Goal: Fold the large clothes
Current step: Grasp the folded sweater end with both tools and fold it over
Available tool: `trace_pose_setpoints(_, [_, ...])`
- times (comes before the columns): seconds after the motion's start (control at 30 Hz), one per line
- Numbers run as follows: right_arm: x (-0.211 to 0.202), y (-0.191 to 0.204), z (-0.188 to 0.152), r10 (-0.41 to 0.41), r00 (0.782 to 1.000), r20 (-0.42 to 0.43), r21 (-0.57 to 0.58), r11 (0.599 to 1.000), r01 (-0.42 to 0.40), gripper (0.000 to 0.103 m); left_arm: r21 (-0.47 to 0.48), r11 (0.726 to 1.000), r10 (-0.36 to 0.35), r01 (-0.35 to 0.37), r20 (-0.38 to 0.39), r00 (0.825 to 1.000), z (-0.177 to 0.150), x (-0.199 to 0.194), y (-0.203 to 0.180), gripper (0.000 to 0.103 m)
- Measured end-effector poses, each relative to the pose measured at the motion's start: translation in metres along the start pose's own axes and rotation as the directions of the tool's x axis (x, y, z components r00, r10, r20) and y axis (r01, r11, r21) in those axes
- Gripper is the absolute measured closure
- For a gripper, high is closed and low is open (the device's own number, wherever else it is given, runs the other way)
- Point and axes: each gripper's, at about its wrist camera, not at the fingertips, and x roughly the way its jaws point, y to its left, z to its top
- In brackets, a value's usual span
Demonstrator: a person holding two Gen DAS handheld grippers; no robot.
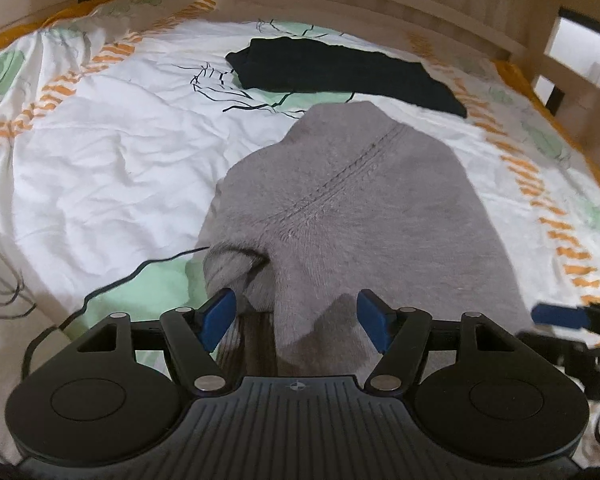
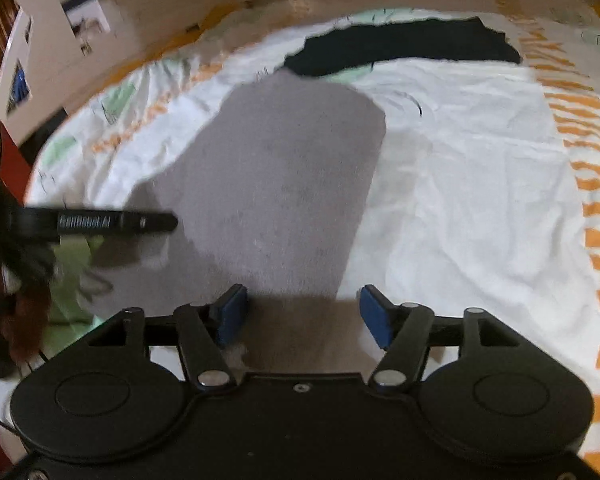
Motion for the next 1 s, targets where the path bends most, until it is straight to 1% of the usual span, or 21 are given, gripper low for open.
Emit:
trace_pose_setpoints(0.03, [-0.001,-0.003,0.002,0.012,1.0,0.011,0.004,1.0,-0.012,0.022,-0.017,1.0,-0.009,0.009,-0.006,1.0,-0.001,-0.002,0.003,0.037])
trace_pose_setpoints(0.07, [-0.001,-0.007,0.006,0.033,0.999,0.024,0.017,0.999,-0.033,0.016,-0.034,0.999,-0.016,0.015,-0.015,1.0,-0.001,-0.004,0.007,0.037])
trace_pose_setpoints(0.1, [0.0,-0.011,0.01,0.054,0.998,0.035,0.038,0.998,-0.055,0.012,-0.053,0.998,-0.022,0.02,-0.025,0.999,-0.002,-0.005,0.011,0.037])
trace_pose_setpoints(0.23, [0.01,-0.03,0.027,0.116,0.99,0.078,0.127,0.984,-0.126,0.011,-0.14,0.989,-0.069,0.056,-0.093,0.993,-0.005,0.003,0.029,0.037])
trace_pose_setpoints(0.3, [0.018,-0.037,0.034,0.141,0.987,0.082,0.154,0.976,-0.152,0.006,-0.189,0.979,-0.105,0.077,-0.144,0.984,-0.005,0.014,0.036,0.037])
trace_pose_setpoints(0.33, [0.024,-0.041,0.039,0.156,0.985,0.075,0.168,0.972,-0.167,0.005,-0.209,0.973,-0.129,0.094,-0.164,0.978,-0.006,0.019,0.038,0.035])
trace_pose_setpoints(0.37, [0.03,-0.044,0.041,0.167,0.984,0.066,0.18,0.968,-0.176,0.005,-0.222,0.969,-0.149,0.108,-0.178,0.973,-0.005,0.023,0.04,0.03])
trace_pose_setpoints(0.43, [0.042,-0.05,0.045,0.191,0.98,0.048,0.207,0.958,-0.197,0.005,-0.222,0.968,-0.161,0.117,-0.193,0.968,-0.004,0.03,0.041,0.027])
trace_pose_setpoints(0.57, [0.065,-0.062,0.048,0.264,0.964,0.013,0.265,0.929,-0.258,0.005,-0.195,0.971,-0.174,0.137,-0.185,0.967,0.001,0.037,0.04,0.023])
trace_pose_setpoints(0.63, [0.076,-0.065,0.048,0.313,0.95,0.0,0.288,0.909,-0.3,0.005,-0.177,0.97,-0.196,0.167,-0.165,0.967,0.003,0.041,0.039,0.023])
trace_pose_setpoints(0.67, [0.082,-0.065,0.048,0.337,0.941,-0.003,0.298,0.899,-0.321,0.005,-0.171,0.965,-0.223,0.197,-0.146,0.964,0.004,0.042,0.039,0.024])
trace_pose_setpoints(0.7, [0.086,-0.066,0.048,0.353,0.936,-0.004,0.304,0.892,-0.335,0.003,-0.173,0.956,-0.26,0.236,-0.132,0.957,0.005,0.045,0.04,0.024])
trace_pose_setpoints(0.73, [0.091,-0.066,0.047,0.364,0.931,0.001,0.31,0.885,-0.346,0.003,-0.186,0.943,-0.304,0.278,-0.129,0.944,0.007,0.049,0.041,0.025])
trace_pose_setpoints(0.77, [0.095,-0.068,0.048,0.374,0.927,0.008,0.315,0.879,-0.358,0.002,-0.203,0.931,-0.334,0.305,-0.131,0.933,0.009,0.053,0.042,0.026])
trace_pose_setpoints(0.8, [0.097,-0.069,0.049,0.383,0.924,0.018,0.322,0.872,-0.368,0.002,-0.218,0.922,-0.354,0.322,-0.129,0.926,0.01,0.057,0.043,0.028])
trace_pose_setpoints(0.83, [0.1,-0.071,0.05,0.389,0.921,0.029,0.33,0.866,-0.376,0.002,-0.236,0.911,-0.373,0.338,-0.121,0.92,0.012,0.061,0.045,0.032])
trace_pose_setpoints(0.9, [0.103,-0.074,0.052,0.4,0.915,0.046,0.343,0.854,-0.391,0.002,-0.282,0.887,-0.406,0.367,-0.095,0.909,0.013,0.067,0.051,0.042])
trace_pose_setpoints(0.93, [0.104,-0.074,0.054,0.398,0.916,0.05,0.34,0.855,-0.39,0.003,-0.3,0.874,-0.423,0.382,-0.083,0.902,0.013,0.07,0.054,0.05])
trace_pose_setpoints(0.97, [0.105,-0.074,0.055,0.39,0.92,0.047,0.332,0.862,-0.382,0.008,-0.31,0.865,-0.436,0.395,-0.072,0.897,0.014,0.072,0.056,0.056])
trace_pose_setpoints(1.0, [0.106,-0.072,0.057,0.37,0.928,0.039,0.314,0.877,-0.363,0.021,-0.309,0.864,-0.437,0.399,-0.063,0.897,0.014,0.073,0.056,0.057])
